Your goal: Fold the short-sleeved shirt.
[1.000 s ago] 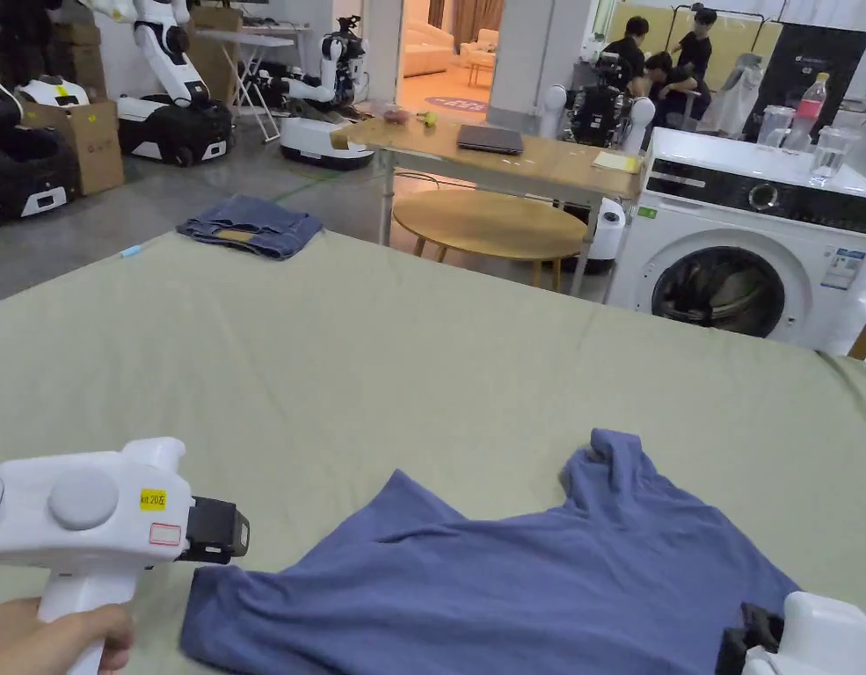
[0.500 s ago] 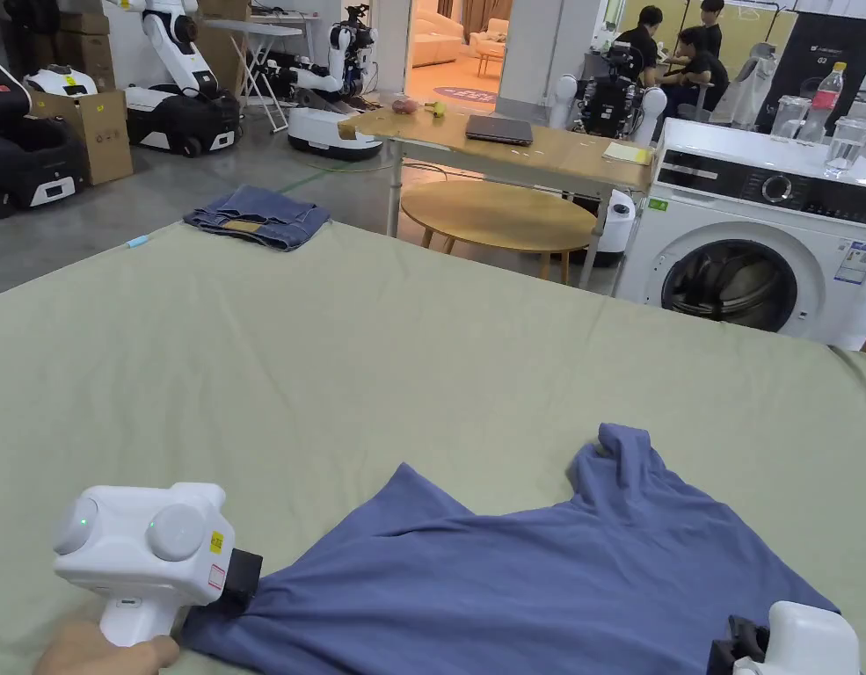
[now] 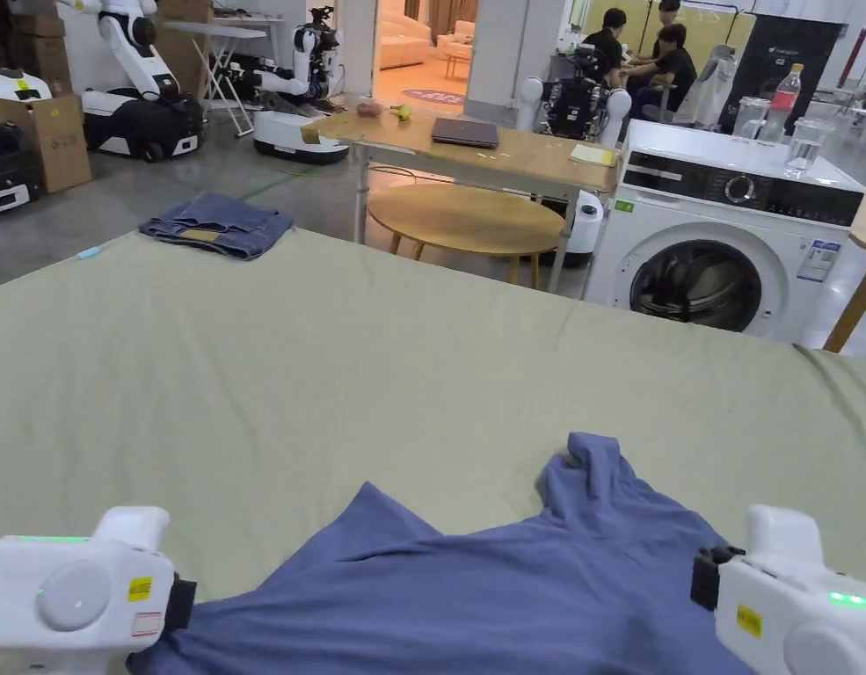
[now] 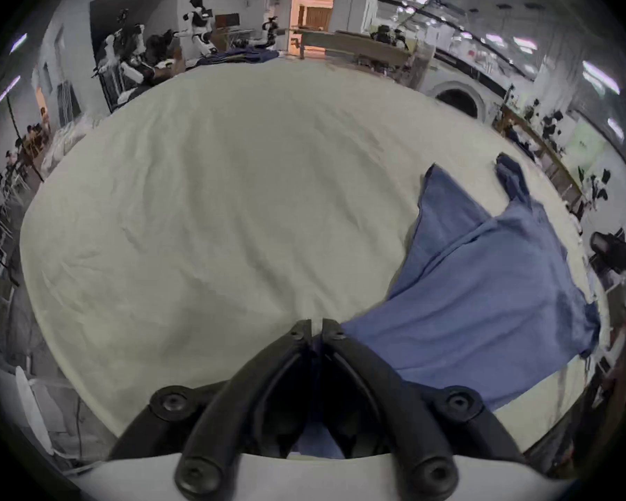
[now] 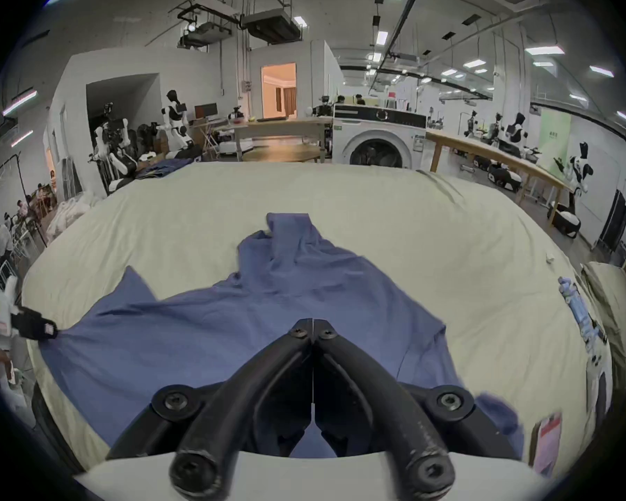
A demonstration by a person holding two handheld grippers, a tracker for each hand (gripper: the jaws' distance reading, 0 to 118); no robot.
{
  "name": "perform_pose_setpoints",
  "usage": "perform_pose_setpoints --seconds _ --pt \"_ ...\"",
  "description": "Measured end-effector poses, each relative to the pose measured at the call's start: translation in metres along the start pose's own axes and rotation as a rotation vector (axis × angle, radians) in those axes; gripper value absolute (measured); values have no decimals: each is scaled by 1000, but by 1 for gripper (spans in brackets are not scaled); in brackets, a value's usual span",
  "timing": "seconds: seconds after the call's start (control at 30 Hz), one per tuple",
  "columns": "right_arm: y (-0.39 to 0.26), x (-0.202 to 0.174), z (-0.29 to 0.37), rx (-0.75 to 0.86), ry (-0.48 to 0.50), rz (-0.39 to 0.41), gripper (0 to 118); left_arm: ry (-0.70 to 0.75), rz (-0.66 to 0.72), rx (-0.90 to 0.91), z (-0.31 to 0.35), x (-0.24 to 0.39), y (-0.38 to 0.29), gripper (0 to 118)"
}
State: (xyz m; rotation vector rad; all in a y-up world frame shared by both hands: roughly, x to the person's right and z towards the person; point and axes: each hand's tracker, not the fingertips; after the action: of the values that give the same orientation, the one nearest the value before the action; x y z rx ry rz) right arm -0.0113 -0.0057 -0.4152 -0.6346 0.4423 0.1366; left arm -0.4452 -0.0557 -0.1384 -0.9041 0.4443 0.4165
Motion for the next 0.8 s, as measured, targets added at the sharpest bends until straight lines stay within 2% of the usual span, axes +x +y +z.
perform_pose_setpoints --seconds 0.07,0.1,0.13,0.17,0.2,0.33,0.47,0.53,0.57,0.6,0.67,0.7,0.77,0.8 --pt "27 16 -32 -60 -2 22 3 -13 8 22 6 -1 3 0" --pt "38 21 -49 -82 -5 24 13 -20 19 26 8 -2 4 0" --pt "49 26 -68 -129 -15 43 32 -24 26 33 9 -3 5 0" --pt "58 32 -91 -192 5 56 56 -25 33 35 8 -3 5 0" --pt "63 35 -108 -229 11 68 64 -26 35 33 7 -3 6 0" --pt "70 48 -172 -380 7 111 64 -24 45 14 1 -4 3 0" --pt "65 57 -208 -447 65 95 64 -21 53 -9 -7 -6 1 0" --pt "67 57 -206 -425 66 110 64 -20 52 -17 -11 -6 1 0" --pt "69 54 -202 -418 67 126 58 -15 47 -20 -12 -5 1 0" --pt "69 52 -201 -420 70 138 46 -11 42 -20 -12 -3 1 0" --pt "68 45 -200 -409 119 163 4 -4 31 -19 -12 0 2 0" --pt "68 39 -200 -411 125 160 4 1 26 -16 -11 1 2 0" --pt "65 29 -193 -384 59 207 4 4 20 5 -6 1 2 0" --pt "64 28 -188 -365 56 219 4 3 18 15 -4 1 2 0"
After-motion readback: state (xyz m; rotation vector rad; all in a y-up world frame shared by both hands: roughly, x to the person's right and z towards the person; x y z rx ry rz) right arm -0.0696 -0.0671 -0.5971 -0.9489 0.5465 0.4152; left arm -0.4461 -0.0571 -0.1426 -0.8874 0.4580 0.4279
